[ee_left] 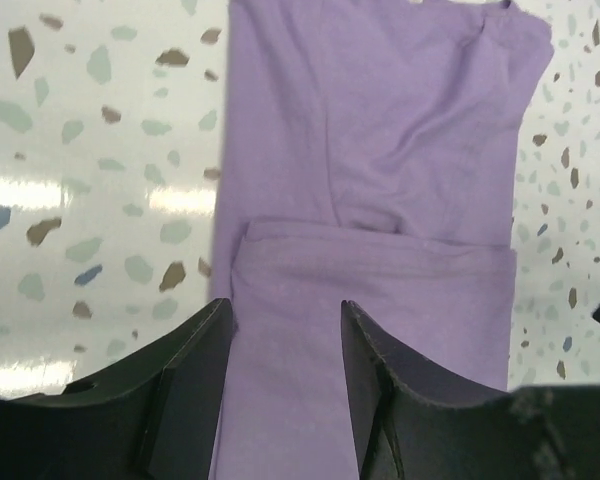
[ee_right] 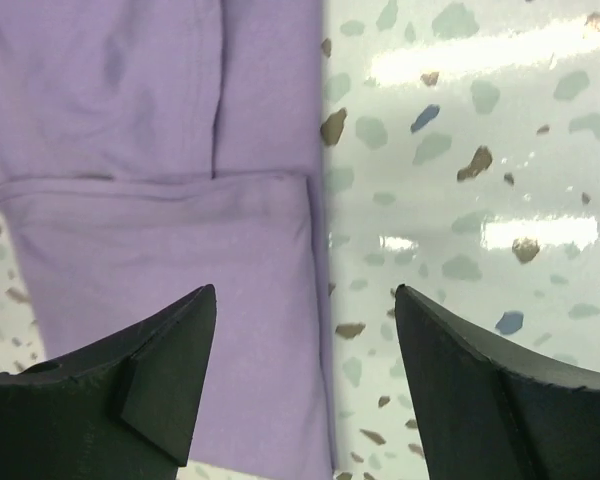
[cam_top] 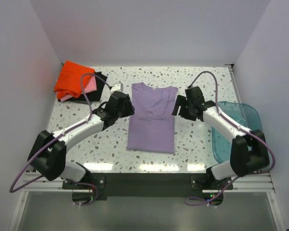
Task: Fold and stack the t-shirts
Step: Fold the tshirt
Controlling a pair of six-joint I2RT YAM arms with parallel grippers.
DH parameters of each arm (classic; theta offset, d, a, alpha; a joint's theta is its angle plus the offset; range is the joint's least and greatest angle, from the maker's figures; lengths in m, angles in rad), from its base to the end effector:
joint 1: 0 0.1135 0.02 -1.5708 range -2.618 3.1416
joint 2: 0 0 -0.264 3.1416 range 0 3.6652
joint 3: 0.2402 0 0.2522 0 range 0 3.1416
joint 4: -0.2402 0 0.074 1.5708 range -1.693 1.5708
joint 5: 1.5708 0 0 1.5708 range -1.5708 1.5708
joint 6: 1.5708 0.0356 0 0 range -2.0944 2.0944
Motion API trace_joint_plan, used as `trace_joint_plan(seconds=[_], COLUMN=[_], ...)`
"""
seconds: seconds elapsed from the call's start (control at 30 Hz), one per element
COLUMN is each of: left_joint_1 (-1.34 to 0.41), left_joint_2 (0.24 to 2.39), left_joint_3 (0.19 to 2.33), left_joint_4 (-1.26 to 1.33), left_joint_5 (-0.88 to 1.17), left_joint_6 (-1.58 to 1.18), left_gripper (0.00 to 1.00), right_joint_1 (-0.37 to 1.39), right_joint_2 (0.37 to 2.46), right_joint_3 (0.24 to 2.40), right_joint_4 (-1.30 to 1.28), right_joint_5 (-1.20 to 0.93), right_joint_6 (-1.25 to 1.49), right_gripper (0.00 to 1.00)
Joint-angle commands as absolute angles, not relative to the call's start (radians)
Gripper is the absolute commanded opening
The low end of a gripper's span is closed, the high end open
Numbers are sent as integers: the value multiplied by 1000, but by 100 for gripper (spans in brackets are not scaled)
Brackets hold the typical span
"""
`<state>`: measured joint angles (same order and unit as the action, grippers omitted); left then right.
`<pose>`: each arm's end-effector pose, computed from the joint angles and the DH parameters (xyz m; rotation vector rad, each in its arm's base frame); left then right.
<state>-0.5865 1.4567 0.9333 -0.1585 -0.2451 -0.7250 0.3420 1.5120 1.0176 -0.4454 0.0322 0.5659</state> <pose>0.2683 -0.1679 0.2369 -0.2887 2.2465 -0.4358 0.2955 0.1040 0.2251 0.2972 2.5241 0.3270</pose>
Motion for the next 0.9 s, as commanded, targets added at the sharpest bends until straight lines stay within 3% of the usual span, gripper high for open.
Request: trace_joint_plan(seconds=[0.0,0.23,0.37,0.43,0.87], left_joint_1=[-583,-604,-679,-707,-736], left_joint_2=[1363,1218,1178,1170,1152], left_joint_3=[819,571,520,490,367], left_joint_4=[-242,-229,-236,-233,-153], left_joint_5=[-213,-36,-11,-6,31], left_joint_6=[-787,-790,-804,-831,-939], left_gripper=[53,53,56,56,54], right_joint_1=[383,601,612,612,612], right_joint_2=[1343,1085,980,951,951], right_joint_3=[867,597,468,446,359], right_joint_4=[-492,-532,-529,-519,-413], right_joint_5=[2,29,2,-20,-55], right_joint_6=[652,814,909,931,1057], right_gripper=[75,70,67,63,62])
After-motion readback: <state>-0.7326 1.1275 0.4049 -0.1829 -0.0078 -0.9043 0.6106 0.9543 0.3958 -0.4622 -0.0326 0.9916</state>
